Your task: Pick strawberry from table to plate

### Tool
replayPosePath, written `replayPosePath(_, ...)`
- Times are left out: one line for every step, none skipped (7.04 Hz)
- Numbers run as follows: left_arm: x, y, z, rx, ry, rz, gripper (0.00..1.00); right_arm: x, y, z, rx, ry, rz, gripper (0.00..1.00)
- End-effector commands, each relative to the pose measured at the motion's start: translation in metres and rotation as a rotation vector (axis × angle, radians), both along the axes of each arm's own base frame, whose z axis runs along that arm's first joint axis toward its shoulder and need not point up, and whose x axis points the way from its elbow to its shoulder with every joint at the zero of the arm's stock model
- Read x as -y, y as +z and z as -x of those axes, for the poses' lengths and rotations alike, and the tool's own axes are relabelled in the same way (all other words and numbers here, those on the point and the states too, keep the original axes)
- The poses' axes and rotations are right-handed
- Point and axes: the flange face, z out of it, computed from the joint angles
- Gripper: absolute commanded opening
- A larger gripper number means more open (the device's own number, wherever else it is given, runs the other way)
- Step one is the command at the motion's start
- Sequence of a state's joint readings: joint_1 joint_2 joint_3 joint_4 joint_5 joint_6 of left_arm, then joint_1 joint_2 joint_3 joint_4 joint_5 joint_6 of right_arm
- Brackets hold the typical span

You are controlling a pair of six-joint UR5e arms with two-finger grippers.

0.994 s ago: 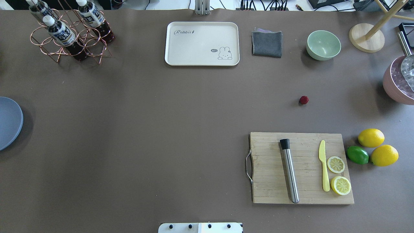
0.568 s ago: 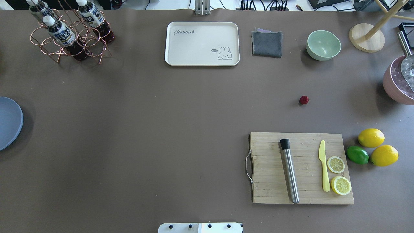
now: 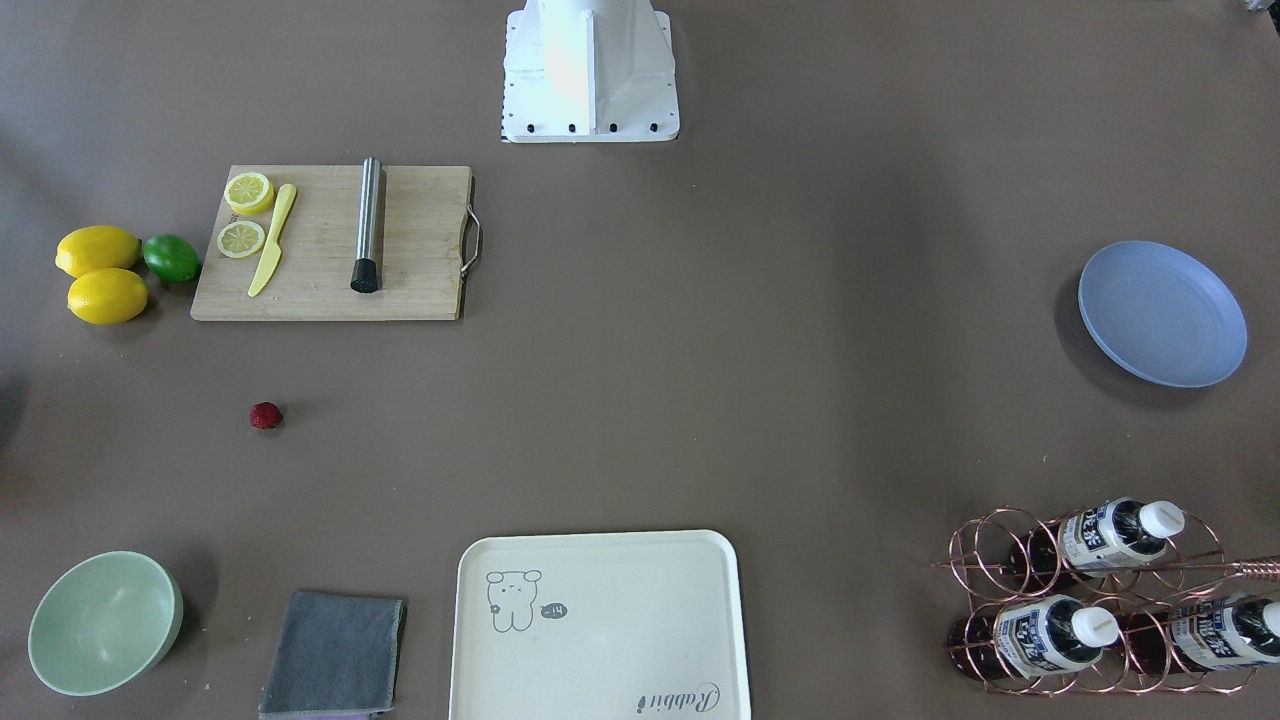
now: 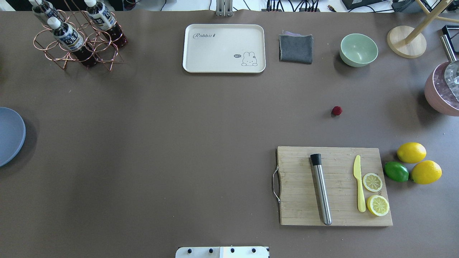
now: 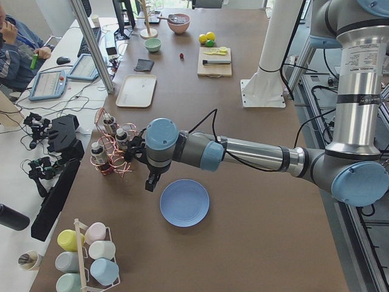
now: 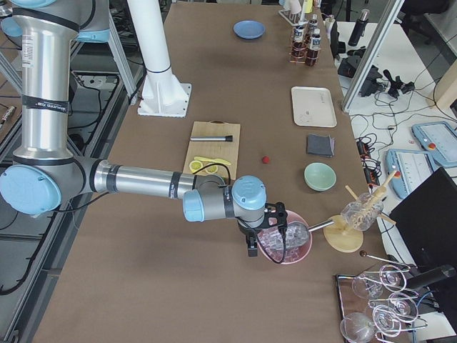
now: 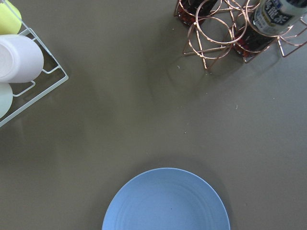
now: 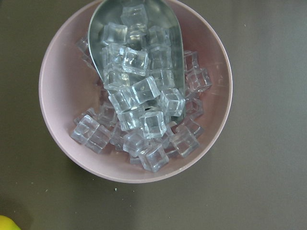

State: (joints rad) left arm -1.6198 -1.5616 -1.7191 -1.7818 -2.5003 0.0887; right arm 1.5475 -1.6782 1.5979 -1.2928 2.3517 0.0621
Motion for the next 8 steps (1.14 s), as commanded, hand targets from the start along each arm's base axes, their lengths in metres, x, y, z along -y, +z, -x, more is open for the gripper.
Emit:
replayPosePath(0.002,0.012,-0.016,0.001,0.026,-0.062,0.98,0.005,-0.011,0.001,0.015,0.032,-0.037,1.00)
replayPosePath(0.000,0.049,-0.016,0.006,0.026,0.005,0.99,0.007,-0.023,0.008,0.020,0.055,-0.024,1.00)
replayPosePath(-0.001,0.083,-0.014,0.035,0.014,0.019,0.99,0.009,-0.031,0.015,0.026,0.067,-0.013,1.00)
replayPosePath(-0.004,0.127,-0.014,0.049,0.011,0.024,0.99,0.010,-0.039,0.025,0.026,0.063,-0.014,1.00)
replayPosePath(-0.012,0.157,-0.019,0.043,0.005,0.031,0.98,0.011,-0.043,0.036,0.027,0.048,-0.012,1.00)
replayPosePath(-0.030,0.191,-0.033,0.041,0.024,0.030,0.98,0.011,-0.043,0.041,0.027,0.037,-0.011,1.00)
replayPosePath(-0.040,0.210,-0.039,0.039,0.029,0.024,0.98,0.011,-0.043,0.042,0.029,0.034,-0.012,1.00)
replayPosePath(-0.041,0.216,-0.051,0.035,0.043,0.046,0.98,0.011,-0.043,0.042,0.027,0.034,-0.013,1.00)
